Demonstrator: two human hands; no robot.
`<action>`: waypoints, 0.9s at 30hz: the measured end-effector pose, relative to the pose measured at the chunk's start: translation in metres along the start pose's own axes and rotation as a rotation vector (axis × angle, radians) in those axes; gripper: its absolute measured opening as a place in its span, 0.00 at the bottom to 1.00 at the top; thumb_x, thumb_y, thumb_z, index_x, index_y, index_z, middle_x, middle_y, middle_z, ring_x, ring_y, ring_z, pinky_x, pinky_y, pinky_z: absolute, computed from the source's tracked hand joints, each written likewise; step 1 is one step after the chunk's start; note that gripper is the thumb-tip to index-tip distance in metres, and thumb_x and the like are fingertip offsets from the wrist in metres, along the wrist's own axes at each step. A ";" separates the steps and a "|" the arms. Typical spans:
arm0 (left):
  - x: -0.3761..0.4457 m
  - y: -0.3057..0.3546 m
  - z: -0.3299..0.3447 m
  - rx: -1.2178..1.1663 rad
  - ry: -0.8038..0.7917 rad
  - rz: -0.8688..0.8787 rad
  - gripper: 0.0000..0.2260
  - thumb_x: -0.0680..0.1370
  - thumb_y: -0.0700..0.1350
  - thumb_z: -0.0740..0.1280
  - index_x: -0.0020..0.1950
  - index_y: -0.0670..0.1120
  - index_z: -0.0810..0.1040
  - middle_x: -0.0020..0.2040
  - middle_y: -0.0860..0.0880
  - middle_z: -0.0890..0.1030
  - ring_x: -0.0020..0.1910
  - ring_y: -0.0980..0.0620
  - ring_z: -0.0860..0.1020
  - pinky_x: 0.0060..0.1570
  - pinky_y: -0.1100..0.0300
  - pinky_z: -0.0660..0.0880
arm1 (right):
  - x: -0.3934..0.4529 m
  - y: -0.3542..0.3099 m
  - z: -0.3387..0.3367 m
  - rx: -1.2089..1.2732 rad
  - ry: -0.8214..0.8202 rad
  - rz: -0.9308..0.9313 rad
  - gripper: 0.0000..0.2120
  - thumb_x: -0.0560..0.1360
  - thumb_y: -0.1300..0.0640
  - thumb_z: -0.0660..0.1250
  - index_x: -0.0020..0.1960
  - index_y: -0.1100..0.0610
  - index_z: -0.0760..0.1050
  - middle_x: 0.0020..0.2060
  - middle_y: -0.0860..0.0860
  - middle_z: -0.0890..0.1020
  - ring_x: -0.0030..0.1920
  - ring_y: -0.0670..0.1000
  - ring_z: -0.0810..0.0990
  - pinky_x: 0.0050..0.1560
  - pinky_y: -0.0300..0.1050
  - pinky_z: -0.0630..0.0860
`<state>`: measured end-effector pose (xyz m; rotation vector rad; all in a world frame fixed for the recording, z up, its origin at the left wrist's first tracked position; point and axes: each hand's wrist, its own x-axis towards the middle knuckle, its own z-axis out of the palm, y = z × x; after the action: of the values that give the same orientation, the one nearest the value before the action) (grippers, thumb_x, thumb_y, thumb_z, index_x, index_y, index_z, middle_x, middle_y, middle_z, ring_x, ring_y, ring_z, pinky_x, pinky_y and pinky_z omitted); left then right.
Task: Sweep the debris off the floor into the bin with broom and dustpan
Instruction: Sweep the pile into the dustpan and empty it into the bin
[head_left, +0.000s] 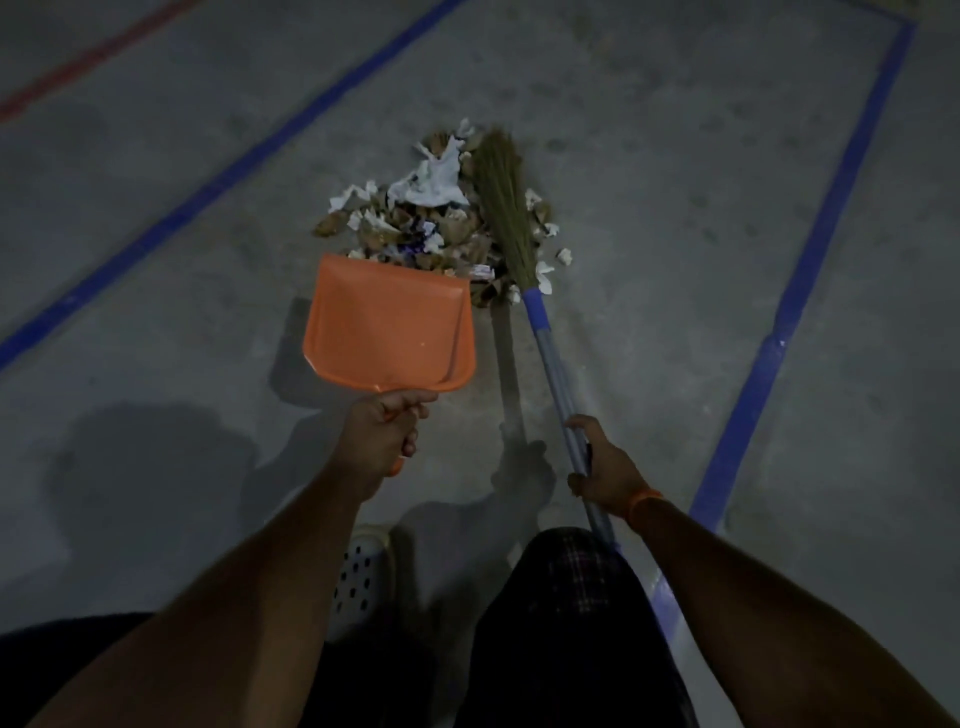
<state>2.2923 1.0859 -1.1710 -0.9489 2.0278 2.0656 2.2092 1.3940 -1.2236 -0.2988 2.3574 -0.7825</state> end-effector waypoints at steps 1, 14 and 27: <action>0.003 -0.004 0.001 -0.009 0.005 0.008 0.13 0.82 0.33 0.61 0.56 0.45 0.83 0.45 0.46 0.78 0.28 0.55 0.70 0.32 0.58 0.66 | 0.007 0.000 -0.001 -0.021 0.001 -0.025 0.34 0.68 0.60 0.71 0.67 0.41 0.60 0.44 0.59 0.78 0.38 0.58 0.80 0.38 0.55 0.80; -0.004 -0.007 0.001 -0.051 0.021 0.080 0.14 0.82 0.32 0.60 0.55 0.45 0.83 0.44 0.47 0.78 0.27 0.57 0.70 0.28 0.63 0.71 | 0.060 -0.041 -0.033 0.054 0.116 -0.085 0.05 0.74 0.57 0.71 0.43 0.52 0.74 0.41 0.54 0.82 0.34 0.55 0.84 0.37 0.55 0.83; -0.018 -0.008 -0.010 -0.087 0.003 0.096 0.14 0.82 0.32 0.60 0.54 0.45 0.83 0.44 0.47 0.78 0.27 0.56 0.70 0.27 0.63 0.70 | 0.030 -0.036 -0.040 0.369 0.117 -0.053 0.02 0.74 0.60 0.72 0.47 0.56 0.81 0.39 0.56 0.84 0.35 0.60 0.85 0.38 0.55 0.83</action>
<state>2.3145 1.0844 -1.1686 -0.8855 2.0379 2.2194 2.1615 1.3719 -1.1913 -0.1609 2.2599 -1.2671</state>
